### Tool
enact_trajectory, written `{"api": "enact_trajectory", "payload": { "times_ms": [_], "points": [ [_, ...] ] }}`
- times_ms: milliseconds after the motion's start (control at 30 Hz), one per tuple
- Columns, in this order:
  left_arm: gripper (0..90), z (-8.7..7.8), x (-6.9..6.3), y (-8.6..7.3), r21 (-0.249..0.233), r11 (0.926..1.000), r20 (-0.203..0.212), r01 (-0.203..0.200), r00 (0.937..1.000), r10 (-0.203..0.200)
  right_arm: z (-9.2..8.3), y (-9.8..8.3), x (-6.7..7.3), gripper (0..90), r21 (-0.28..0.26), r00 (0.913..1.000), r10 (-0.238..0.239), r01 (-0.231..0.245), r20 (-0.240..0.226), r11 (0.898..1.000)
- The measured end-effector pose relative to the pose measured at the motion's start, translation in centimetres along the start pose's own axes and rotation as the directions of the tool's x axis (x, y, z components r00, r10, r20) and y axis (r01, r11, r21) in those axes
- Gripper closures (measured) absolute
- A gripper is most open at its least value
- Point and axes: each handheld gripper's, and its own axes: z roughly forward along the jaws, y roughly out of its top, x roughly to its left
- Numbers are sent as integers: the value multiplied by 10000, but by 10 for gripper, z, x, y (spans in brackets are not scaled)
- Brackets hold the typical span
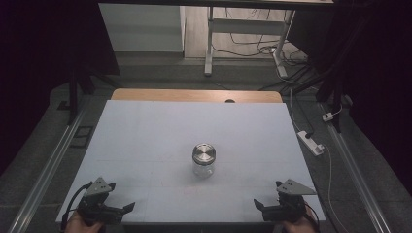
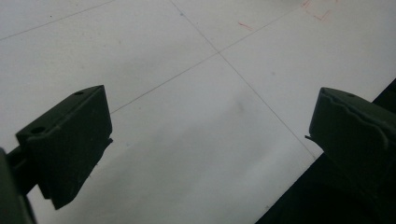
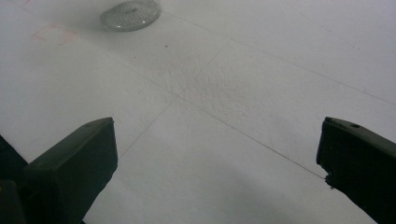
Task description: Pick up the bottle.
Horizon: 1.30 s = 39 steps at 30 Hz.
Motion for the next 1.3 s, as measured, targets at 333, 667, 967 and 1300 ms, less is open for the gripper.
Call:
{"api": "enact_trajectory", "payload": {
  "times_ms": [333,667,967,1300],
  "points": [
    [6,0,1,0,26,10000,42,55,10000,-55,-1,2,1,0,-184,9997,139,-142,-189,9997],
    [7,0,1,0,23,10000,65,60,10000,-60,-1,6,5,0,-538,9987,88,-115,-498,9985],
    [8,0,1,0,9,10000,73,84,9999,-84,3,12,10,0,-845,9969,-182,118,-762,9964],
    [8,0,3,0,-15,9999,149,160,9998,-159,9,20,14,0,-1009,9927,-475,363,-1112,9942]
  ]
}}
